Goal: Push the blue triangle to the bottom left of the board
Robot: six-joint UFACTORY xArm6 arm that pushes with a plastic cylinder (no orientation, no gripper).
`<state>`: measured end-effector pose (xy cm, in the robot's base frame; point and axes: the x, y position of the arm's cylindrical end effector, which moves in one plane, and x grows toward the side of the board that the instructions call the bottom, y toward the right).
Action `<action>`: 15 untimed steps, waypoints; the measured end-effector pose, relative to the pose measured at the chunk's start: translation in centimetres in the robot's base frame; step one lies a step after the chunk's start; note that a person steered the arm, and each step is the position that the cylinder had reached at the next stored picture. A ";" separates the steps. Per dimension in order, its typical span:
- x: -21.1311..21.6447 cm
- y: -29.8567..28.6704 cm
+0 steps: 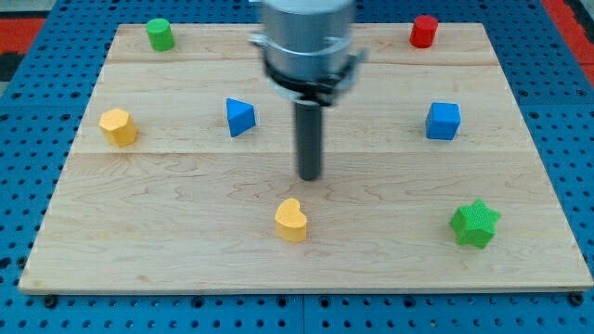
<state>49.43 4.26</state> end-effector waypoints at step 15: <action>-0.7 -25.5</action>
<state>48.69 -21.21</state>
